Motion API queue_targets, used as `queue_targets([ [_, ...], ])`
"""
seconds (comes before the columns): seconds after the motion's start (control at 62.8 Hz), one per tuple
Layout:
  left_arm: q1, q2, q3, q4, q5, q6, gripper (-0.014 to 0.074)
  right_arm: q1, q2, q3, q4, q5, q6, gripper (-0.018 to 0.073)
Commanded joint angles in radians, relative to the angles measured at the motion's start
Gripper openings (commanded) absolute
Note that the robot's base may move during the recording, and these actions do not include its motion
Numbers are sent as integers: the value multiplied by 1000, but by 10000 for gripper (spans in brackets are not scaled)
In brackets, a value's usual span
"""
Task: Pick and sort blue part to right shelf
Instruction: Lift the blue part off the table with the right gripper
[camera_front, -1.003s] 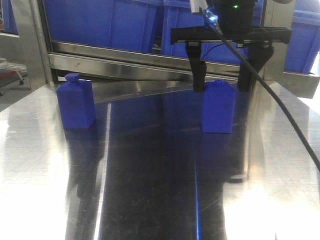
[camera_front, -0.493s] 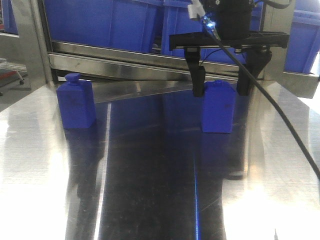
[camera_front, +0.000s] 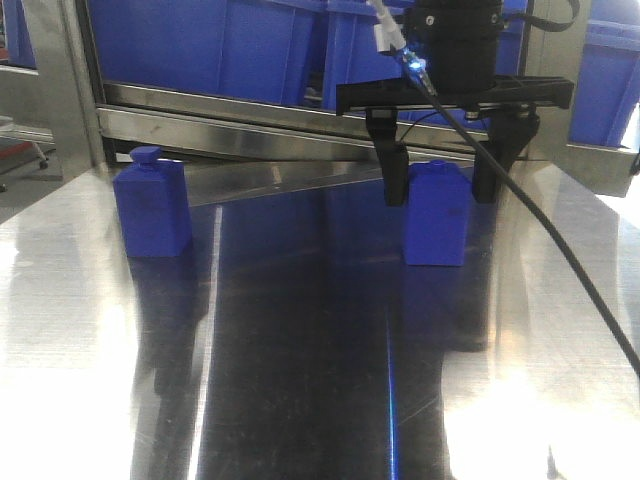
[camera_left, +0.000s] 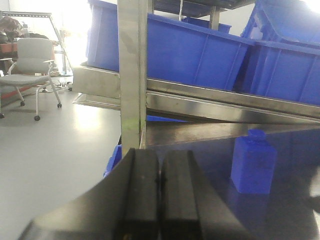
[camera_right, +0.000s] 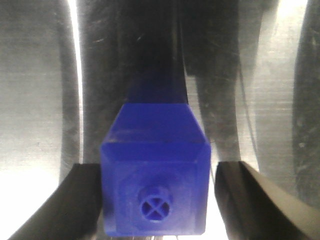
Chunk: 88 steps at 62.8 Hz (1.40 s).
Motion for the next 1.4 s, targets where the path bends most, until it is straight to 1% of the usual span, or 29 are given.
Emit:
queue_targets([
  [0.0, -8, -17, 22, -3, -84, -2, 123, 1, -39, -21, -18, 26, 6, 478],
  [0.095, -8, -17, 22, -3, -84, -2, 123, 1, -30, -21, -9, 21, 6, 404],
  [0.207, -8, -17, 22, -3, -84, -2, 123, 1, -30, -21, -8, 15, 6, 362],
  [0.43, -8, -17, 22, -3, -84, -2, 123, 1, -45, -23, -8, 20, 6, 358],
  [0.557, -8, -17, 22, -3, -84, -2, 123, 1, -97, -24, -8, 17, 4, 358],
  [0.637, -8, -17, 22, -3, -84, -2, 123, -1, -135, -14, -17, 4, -47, 358],
  [0.78, -8, -17, 22, -3, -84, -2, 123, -26, -224, 60, -5, -82, -209, 358],
  [0.859, -8, -17, 22, -3, -84, -2, 123, -54, -294, 138, 22, -156, -279, 358],
  [1.003, -8, -17, 22, -3, -84, -2, 123, -129, -428, 304, 99, -288, -427, 358],
  [1.082, -8, -17, 22, -3, -84, -2, 123, -180, -501, 393, 112, -362, -487, 358],
  [1.178, -8, -17, 22, -3, -84, -2, 123, -254, -600, 498, 112, -448, -521, 358],
  [1.321, -8, -17, 22, -3, -84, -2, 123, -352, -725, 630, 104, -559, -527, 358],
  [1.385, -8, -17, 22, -3, -84, -2, 123, -383, -784, 684, 97, -622, -530, 358],
])
